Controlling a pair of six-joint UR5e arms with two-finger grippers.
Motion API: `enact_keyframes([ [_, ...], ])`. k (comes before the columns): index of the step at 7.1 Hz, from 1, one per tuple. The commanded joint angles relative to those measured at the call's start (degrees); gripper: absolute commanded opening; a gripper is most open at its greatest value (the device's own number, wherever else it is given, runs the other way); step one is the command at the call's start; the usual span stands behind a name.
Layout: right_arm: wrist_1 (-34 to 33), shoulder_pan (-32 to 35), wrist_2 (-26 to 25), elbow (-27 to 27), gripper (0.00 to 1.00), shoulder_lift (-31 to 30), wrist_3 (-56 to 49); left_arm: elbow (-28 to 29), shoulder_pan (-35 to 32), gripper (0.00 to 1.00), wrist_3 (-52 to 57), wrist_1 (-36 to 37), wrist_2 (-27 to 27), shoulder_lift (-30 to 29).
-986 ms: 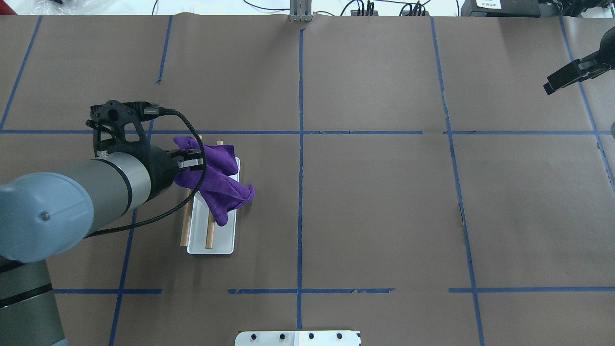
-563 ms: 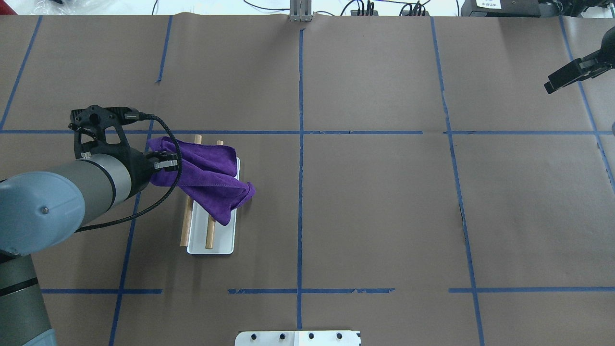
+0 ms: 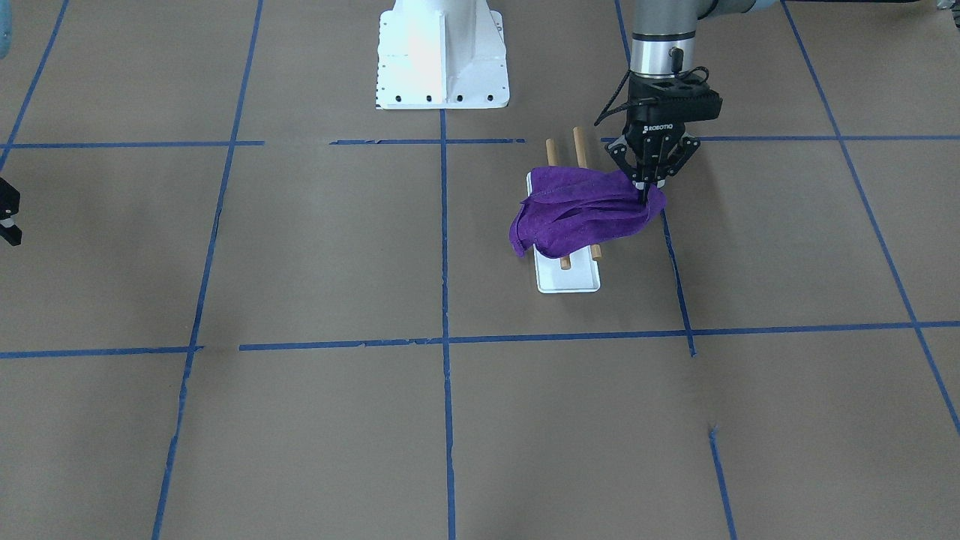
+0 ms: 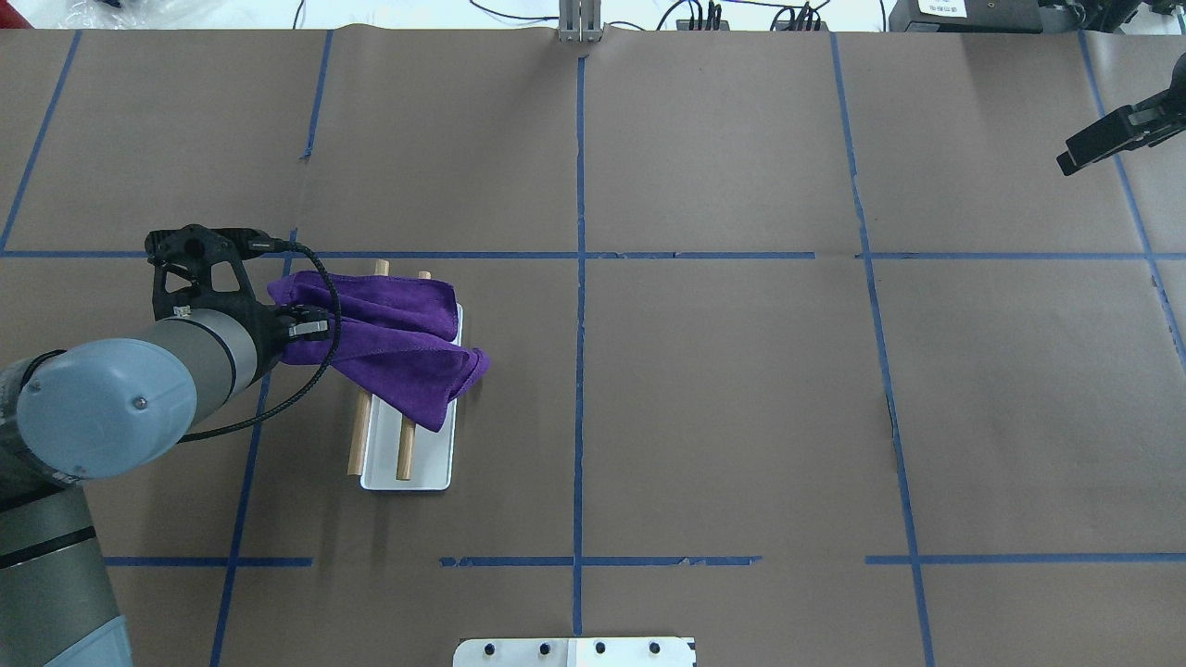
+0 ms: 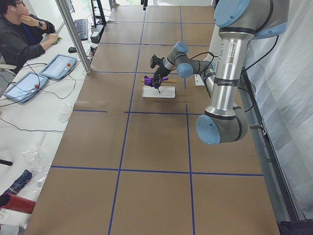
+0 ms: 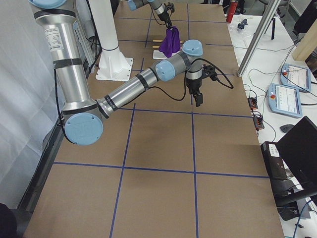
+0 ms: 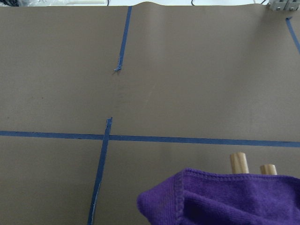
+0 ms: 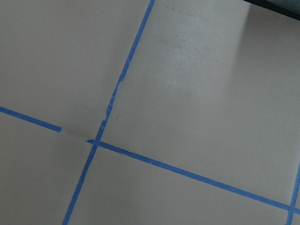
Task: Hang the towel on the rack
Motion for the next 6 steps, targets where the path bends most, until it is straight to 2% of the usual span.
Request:
enact_keyframes([
  [1, 0.0, 0.1, 0.1, 0.0, 1.0, 0.1, 0.0, 2.9, 0.1, 0.0, 0.1, 0.0, 0.5, -0.1],
  [2, 0.0, 0.4, 0.3, 0.1, 1.0, 0.1, 0.0, 3.2, 0.1, 0.62, 1.0, 0.0, 0.5, -0.4],
  [3, -0.1, 0.7, 0.9, 0.1, 1.0, 0.1, 0.0, 3.3, 0.1, 1.0, 1.0, 0.0, 0.4, -0.6],
  [6, 0.1, 1.1, 0.8, 0.1, 1.0, -1.6, 0.4, 1.8, -0.6, 1.0, 6.9, 0.3, -0.2, 0.1],
])
